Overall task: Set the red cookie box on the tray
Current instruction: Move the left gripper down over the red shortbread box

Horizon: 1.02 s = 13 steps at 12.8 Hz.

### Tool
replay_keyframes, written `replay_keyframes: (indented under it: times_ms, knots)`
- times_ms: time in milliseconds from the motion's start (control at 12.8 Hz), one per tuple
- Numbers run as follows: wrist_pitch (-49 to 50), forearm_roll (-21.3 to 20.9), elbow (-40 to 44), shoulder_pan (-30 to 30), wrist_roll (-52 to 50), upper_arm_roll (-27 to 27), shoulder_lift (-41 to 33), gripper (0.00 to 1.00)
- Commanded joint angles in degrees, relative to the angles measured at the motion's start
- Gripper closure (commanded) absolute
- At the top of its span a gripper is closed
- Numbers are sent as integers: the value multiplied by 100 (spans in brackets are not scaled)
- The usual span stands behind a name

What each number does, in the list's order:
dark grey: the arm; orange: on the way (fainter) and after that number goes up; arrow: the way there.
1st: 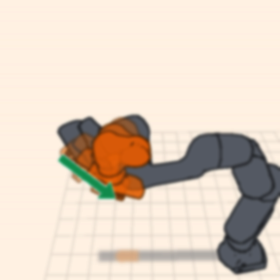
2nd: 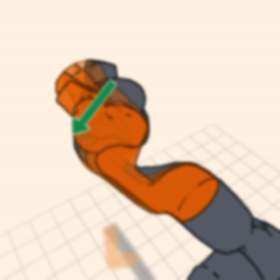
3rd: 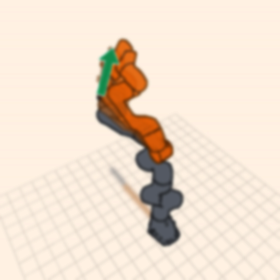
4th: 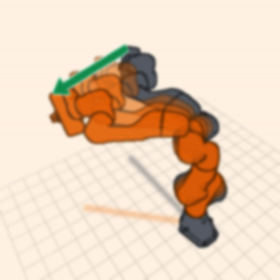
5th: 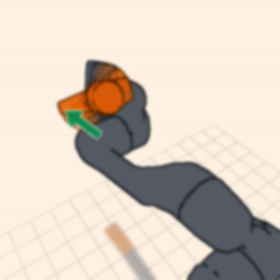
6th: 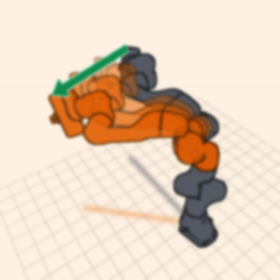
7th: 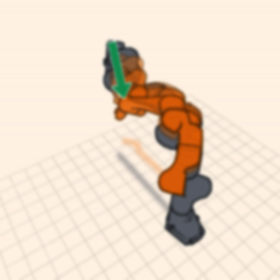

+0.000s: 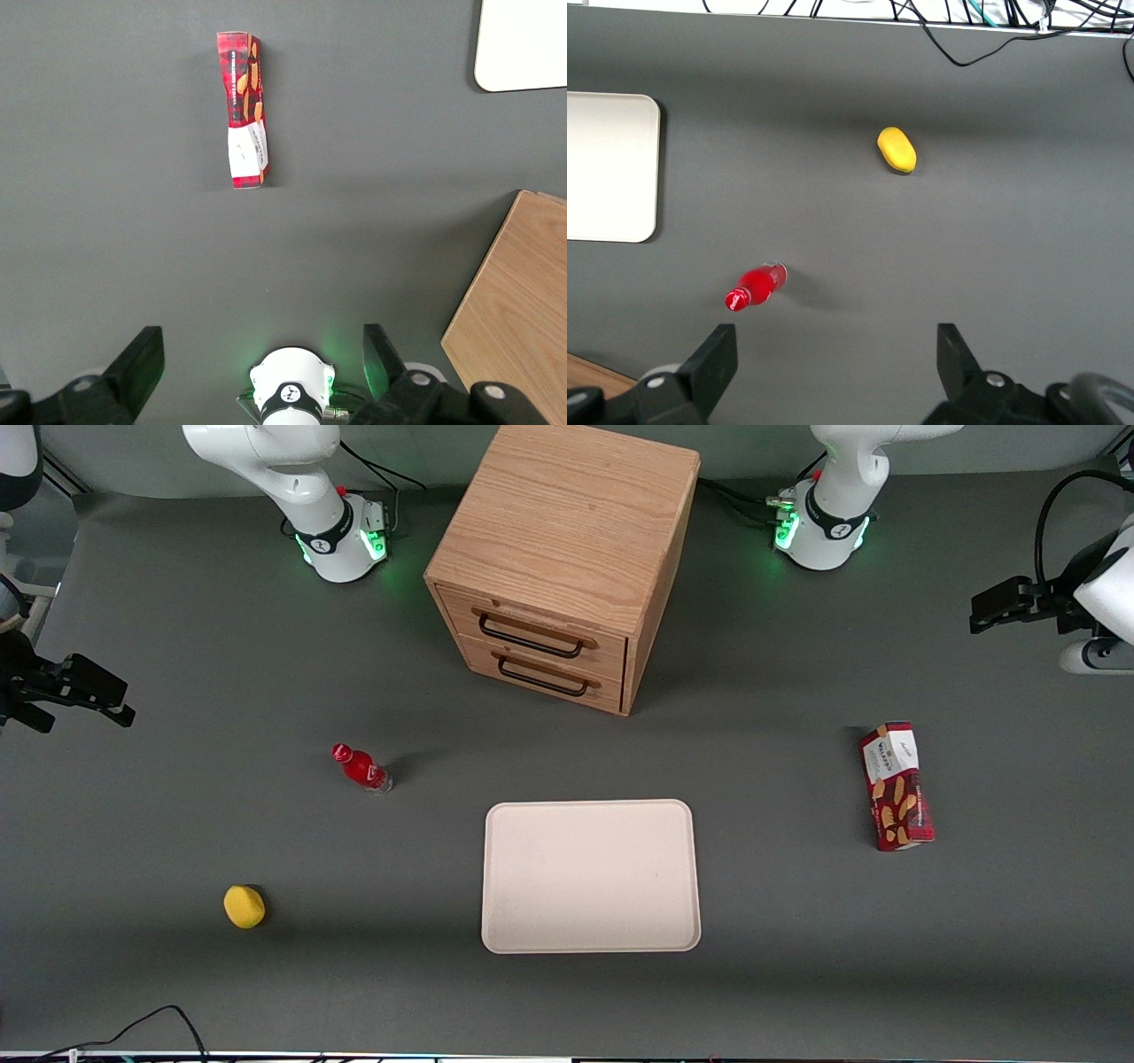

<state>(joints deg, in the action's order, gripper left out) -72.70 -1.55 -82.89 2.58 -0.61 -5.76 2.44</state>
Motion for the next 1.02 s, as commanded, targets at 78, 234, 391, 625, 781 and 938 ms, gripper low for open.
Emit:
replay_keyframes:
  times_ms: [78, 234, 391, 625, 781, 938]
  knots:
    - [133, 14, -34, -82, 87, 101, -69, 0]
    - [151, -3, -113, -56, 78, 145, 19, 0]
    - [-50, -143, -192, -56, 148, 408, 281, 0]
    - [-1285, -144, -935, -47, 1104, 900, 634, 0]
    - [-2358, -144, -1823, -38, 1273, 954, 626, 0]
    - [-2984, -144, -2335, -47, 1282, 954, 634, 0]
